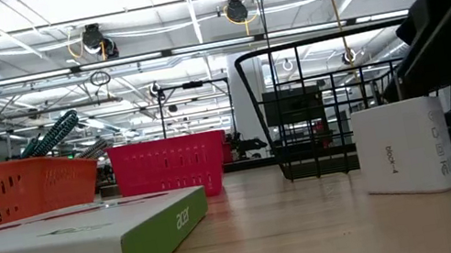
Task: Pick and place items into bin
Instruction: Put the left charger adapter into the red bin
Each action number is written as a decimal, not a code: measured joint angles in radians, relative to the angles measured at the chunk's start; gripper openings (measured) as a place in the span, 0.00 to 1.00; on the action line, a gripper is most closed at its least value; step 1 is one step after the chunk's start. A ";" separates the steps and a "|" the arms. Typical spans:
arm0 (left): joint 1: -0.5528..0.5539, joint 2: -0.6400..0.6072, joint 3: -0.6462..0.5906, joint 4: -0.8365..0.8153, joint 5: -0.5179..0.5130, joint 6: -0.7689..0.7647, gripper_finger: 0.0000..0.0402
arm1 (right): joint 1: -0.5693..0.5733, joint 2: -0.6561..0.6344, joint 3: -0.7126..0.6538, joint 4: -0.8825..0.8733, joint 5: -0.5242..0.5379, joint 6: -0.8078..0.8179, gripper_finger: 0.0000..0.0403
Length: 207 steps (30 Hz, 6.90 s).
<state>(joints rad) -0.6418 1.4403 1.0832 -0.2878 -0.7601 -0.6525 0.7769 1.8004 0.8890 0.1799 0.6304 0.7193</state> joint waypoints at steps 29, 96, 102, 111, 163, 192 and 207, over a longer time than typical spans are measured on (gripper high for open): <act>0.001 0.060 -0.002 0.001 0.001 -0.016 0.49 | -0.014 0.017 0.000 -0.003 -0.008 -0.097 0.01; -0.004 0.079 -0.001 -0.006 0.073 -0.042 0.52 | -0.234 -0.150 0.129 0.202 -0.156 -0.740 0.00; -0.005 0.079 -0.001 0.012 0.072 0.008 0.67 | -0.235 -0.210 0.129 0.151 -0.106 -0.734 0.00; 0.054 0.079 -0.001 0.090 0.078 0.129 0.87 | -0.252 -0.229 0.129 0.190 -0.157 -0.757 0.00; 0.094 0.079 -0.001 0.230 0.214 0.284 0.54 | -0.330 -0.228 0.129 0.319 -0.326 -0.750 0.00; 0.097 0.079 -0.001 0.179 0.171 0.225 0.50 | -0.311 -0.231 0.128 0.301 -0.309 -0.797 0.16; 0.097 0.079 -0.001 0.164 0.153 0.179 0.46 | -0.299 -0.238 0.127 0.297 -0.288 -0.792 0.25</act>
<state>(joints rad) -0.5449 1.5192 1.0824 -0.1242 -0.6069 -0.4733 0.4782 1.5627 1.0164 0.4771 0.3423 -0.0726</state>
